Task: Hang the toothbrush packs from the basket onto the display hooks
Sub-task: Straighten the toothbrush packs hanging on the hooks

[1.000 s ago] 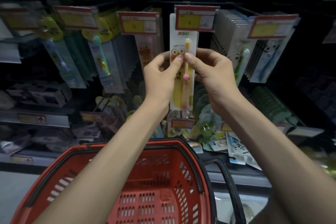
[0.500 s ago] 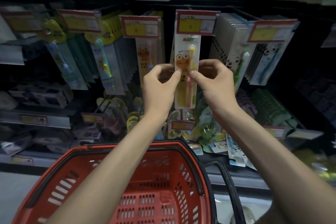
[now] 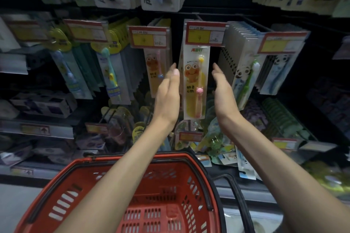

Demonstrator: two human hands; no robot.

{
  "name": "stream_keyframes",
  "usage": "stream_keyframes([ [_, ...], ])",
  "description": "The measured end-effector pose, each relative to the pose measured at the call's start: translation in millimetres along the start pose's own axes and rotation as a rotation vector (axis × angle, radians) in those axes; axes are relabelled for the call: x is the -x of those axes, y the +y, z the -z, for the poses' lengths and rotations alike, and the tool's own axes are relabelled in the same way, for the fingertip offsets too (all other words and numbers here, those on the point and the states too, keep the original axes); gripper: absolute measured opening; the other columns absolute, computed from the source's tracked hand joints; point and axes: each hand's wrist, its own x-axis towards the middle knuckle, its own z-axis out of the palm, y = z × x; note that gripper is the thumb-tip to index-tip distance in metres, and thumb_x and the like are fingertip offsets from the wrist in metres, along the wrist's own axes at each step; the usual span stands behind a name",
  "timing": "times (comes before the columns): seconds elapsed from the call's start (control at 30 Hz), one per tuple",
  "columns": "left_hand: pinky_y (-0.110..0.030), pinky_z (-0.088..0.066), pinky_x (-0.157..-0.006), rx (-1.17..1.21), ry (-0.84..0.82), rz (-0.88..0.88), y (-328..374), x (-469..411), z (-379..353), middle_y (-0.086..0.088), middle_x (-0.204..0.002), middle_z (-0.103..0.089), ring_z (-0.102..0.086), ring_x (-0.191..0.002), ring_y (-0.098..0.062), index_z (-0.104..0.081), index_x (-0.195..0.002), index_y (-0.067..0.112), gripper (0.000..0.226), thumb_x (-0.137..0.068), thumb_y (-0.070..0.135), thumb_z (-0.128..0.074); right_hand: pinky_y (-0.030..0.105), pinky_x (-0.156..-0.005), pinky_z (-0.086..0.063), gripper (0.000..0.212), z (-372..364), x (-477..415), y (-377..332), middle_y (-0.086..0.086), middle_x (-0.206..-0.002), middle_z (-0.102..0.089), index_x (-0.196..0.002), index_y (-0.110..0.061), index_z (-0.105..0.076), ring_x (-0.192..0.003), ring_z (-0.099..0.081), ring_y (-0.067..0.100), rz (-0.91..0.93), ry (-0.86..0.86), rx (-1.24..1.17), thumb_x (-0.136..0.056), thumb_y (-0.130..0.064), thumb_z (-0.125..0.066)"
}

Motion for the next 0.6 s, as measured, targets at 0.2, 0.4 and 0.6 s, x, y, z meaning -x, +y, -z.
stream_keyframes([
  [0.2, -0.033, -0.026, -0.125, 0.115, -0.034, 0.096, -4, -18, -10, 0.016, -0.155, -0.05, -0.043, -0.142, 0.0, -0.033, -0.162, 0.028, 0.075, -0.102, 0.07, -0.016, -0.006, -0.06, -0.04, 0.039, -5, 0, -8, -0.049, -0.077, -0.061, -0.107, -0.044, -0.053, -0.073, -0.056, -0.031, -0.079, -0.139, -0.18, -0.114, -0.038, -0.015],
  [0.4, -0.014, -0.039, -0.096, 0.172, -0.102, 0.17, -4, -35, -11, 0.003, -0.163, -0.042, -0.048, -0.133, -0.003, -0.028, -0.164, 0.024, 0.071, -0.106, 0.063, -0.012, 0.008, -0.075, -0.051, 0.05, -4, -25, 14, -0.028, -0.11, -0.071, -0.129, -0.037, -0.06, -0.097, -0.066, -0.013, -0.067, -0.175, -0.188, -0.111, -0.051, -0.016],
  [0.6, -0.038, -0.03, -0.116, 0.172, -0.088, 0.214, -9, -43, -11, 0.0, -0.157, -0.051, -0.048, -0.14, -0.015, -0.04, -0.159, 0.026, 0.076, -0.104, 0.068, -0.009, 0.024, -0.11, -0.042, 0.06, -3, -45, 25, -0.007, -0.145, -0.057, -0.153, -0.024, -0.045, -0.126, -0.056, 0.004, -0.074, -0.187, -0.159, -0.11, -0.055, -0.016],
])
